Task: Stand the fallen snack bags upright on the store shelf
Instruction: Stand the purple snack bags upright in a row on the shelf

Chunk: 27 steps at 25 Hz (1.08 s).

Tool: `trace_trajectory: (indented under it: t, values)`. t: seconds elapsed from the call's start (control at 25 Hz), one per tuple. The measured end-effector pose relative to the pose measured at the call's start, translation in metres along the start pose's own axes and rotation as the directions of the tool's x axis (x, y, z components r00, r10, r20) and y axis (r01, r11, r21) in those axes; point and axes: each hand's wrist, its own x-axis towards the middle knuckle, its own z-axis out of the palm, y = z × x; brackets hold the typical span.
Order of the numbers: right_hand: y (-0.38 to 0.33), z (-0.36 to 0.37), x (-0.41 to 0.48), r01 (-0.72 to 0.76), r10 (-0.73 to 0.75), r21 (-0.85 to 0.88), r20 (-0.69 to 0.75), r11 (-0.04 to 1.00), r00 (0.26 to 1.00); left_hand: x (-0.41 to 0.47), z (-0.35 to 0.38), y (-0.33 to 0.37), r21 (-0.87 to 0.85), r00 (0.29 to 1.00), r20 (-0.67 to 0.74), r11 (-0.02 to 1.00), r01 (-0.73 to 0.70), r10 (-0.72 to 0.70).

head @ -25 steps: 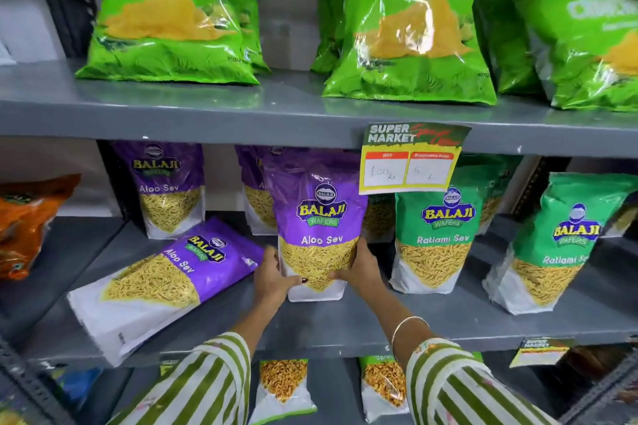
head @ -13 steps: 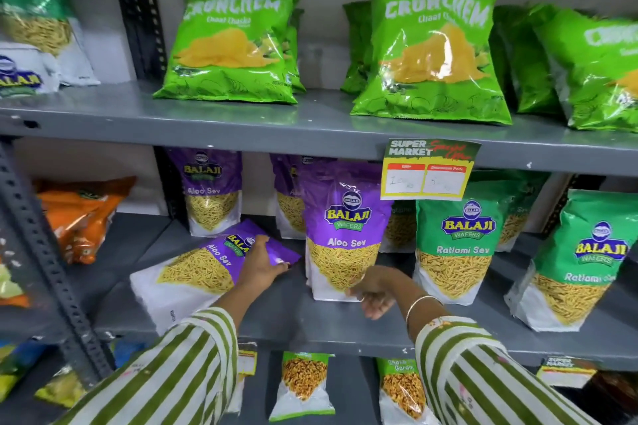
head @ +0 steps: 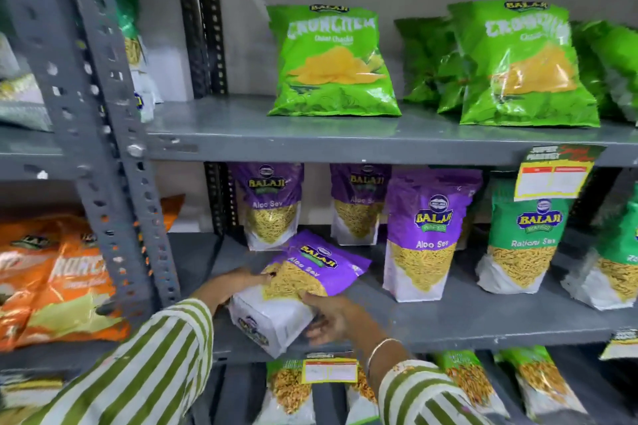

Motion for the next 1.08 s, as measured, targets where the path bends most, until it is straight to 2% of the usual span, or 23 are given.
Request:
trace_trajectory:
  t: [0.08,0.2,0.44,0.6,0.84,1.08]
  values:
    - [0.003,0.017,0.003,0.052,-0.047,0.148,-0.038,0.988,0.998,0.003,-0.006,-0.007,0.003,0.999,0.039,1.0,0.0,0.0]
    - [0.01,0.022,0.007,0.148,-0.125,0.217,-0.116,0.965,0.985,0.0,-0.006,-0.008,-0.005,0.999,0.035,1.0,0.002,-0.002]
    - [-0.007,0.007,-0.024,0.222,-0.202,0.141,-0.148,0.965,0.968,-0.024,-0.003,0.002,-0.207,0.99,0.14,0.978,0.008,0.021]
    - [-0.02,-0.011,-0.053,0.349,-0.338,0.008,-0.226,0.937,0.913,-0.041,0.014,0.02,-0.277,0.993,0.059,0.957,-0.083,0.103]
    - [-0.011,-0.028,-0.063,0.525,-0.529,-0.09,-0.261,0.846,0.808,-0.053,0.046,0.024,-0.247,0.959,-0.207,0.938,-0.244,0.195]
    - [-0.022,-0.042,-0.044,0.634,-0.652,-0.166,-0.282,0.755,0.704,-0.049,0.054,0.038,-0.212,0.923,-0.308,0.929,-0.303,0.231]
